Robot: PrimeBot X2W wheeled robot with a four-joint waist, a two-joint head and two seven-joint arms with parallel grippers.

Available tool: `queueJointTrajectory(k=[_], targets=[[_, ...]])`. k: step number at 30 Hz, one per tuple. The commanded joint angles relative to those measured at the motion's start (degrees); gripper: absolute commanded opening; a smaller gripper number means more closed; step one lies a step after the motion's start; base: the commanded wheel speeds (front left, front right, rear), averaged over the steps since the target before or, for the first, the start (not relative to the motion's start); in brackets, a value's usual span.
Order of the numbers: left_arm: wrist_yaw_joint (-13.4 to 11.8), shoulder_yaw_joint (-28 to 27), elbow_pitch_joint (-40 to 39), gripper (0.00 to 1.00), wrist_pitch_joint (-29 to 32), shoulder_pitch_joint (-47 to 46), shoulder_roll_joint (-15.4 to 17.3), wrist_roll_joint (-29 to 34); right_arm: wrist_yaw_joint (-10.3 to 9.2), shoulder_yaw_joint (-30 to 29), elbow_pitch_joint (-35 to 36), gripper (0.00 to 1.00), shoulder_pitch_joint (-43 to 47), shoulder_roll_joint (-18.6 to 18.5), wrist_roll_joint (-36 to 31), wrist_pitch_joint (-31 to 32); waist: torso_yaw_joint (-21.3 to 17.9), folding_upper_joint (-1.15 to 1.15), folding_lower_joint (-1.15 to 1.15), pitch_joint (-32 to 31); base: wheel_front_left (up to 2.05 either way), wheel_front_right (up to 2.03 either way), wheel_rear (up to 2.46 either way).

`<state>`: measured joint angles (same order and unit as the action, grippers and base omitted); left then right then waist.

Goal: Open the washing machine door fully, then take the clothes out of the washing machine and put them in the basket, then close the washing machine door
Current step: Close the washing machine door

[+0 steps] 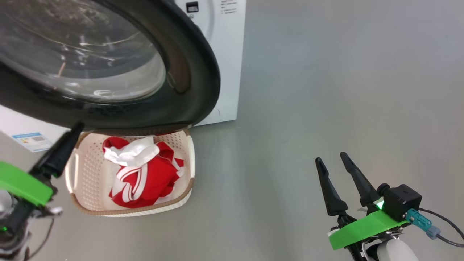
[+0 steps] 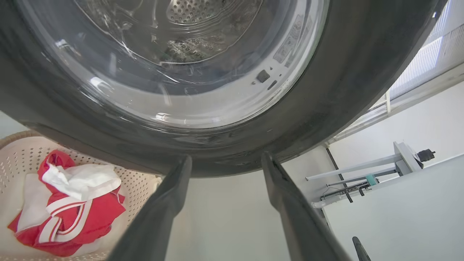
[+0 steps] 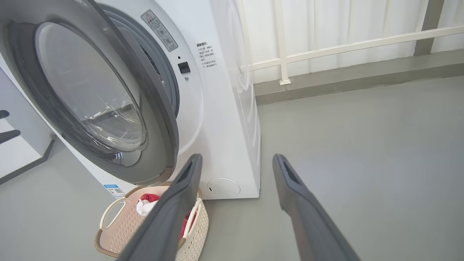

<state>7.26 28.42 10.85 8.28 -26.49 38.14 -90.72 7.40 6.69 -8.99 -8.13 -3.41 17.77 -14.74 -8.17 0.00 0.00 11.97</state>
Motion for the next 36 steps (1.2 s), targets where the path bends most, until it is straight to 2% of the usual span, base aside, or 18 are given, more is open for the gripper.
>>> queueJointTrajectory(k=[1, 12, 20, 29, 36], targets=[[0.23, -2.97, -1.30, 1.00, -0.67, -0.71, 2.57, -0.41, 0.09, 1.32, 1.21, 1.00, 0.21, -0.11, -0.09, -0.26, 0.85, 0.00, 0.00, -0.49, 0.00, 0.00, 0.00], [0.23, -5.18, -2.39, 1.00, -6.85, 8.26, 1.03, -0.27, 0.09, 1.83, 0.27, 1.00, 1.05, -1.44, 0.26, -0.26, 3.02, 0.00, 0.00, -1.99, 0.00, 0.00, 0.00], [0.23, -5.12, -2.59, 1.00, -13.29, 15.50, 1.62, 3.39, 0.09, 1.70, 0.26, 1.00, 2.00, -2.29, 0.74, -0.26, 2.95, 0.00, 0.00, -3.22, 0.00, 0.00, 0.00], [0.23, -4.03, -0.22, 1.00, -20.27, 19.03, 1.38, 5.62, 0.09, 1.60, 0.28, 1.00, 3.00, -2.79, 0.93, -0.26, 2.59, 0.00, 0.00, -3.84, 0.00, 0.00, 0.00], [0.23, -3.23, 2.61, 1.00, -22.75, 20.47, 0.84, 9.18, 0.09, 0.94, 0.43, 1.00, 3.44, -3.01, 0.94, -0.26, 2.06, 0.00, 0.00, -4.58, 0.00, 0.00, 0.00]])
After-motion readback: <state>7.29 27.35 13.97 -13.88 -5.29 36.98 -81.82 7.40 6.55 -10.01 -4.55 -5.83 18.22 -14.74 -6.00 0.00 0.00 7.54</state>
